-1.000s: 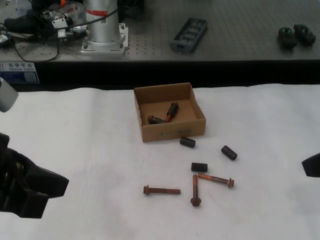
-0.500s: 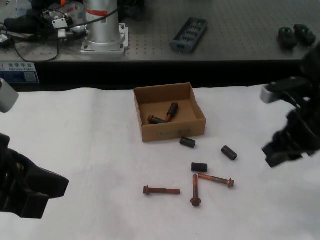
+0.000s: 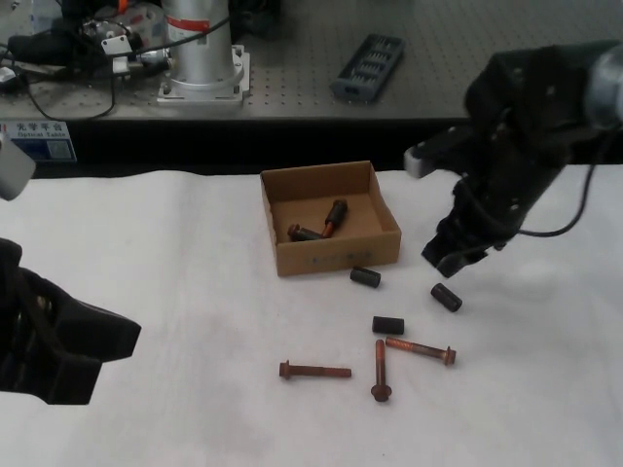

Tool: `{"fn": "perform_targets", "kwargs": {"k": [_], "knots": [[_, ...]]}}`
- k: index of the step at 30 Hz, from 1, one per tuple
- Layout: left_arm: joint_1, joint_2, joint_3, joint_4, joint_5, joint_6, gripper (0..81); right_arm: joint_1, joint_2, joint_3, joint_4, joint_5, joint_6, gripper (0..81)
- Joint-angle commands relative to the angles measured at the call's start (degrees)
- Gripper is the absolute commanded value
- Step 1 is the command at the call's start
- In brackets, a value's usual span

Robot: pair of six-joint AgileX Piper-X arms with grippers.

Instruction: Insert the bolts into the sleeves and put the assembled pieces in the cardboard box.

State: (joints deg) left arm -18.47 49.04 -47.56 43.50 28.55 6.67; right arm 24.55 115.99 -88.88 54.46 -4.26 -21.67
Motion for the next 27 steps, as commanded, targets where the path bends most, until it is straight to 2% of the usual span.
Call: {"fn": "perform_targets", "kwargs": {"k": [1,19,27], "knots": [[-0.13,-0.37,-0.30,-0.35,0.01,-0.34,0.7,0.71,1.46,-1.44,0.14,1.04,-1.53,29.5],[-0.13,-0.37,-0.30,-0.32,-0.10,-0.34,0.7,0.96,2.63,-1.29,-0.67,3.69,-3.28,29.5],[-0.13,-0.37,-0.30,-1.28,-3.12,-0.34,0.7,0.96,3.08,-0.56,1.00,3.69,-3.26,29.5]]}}
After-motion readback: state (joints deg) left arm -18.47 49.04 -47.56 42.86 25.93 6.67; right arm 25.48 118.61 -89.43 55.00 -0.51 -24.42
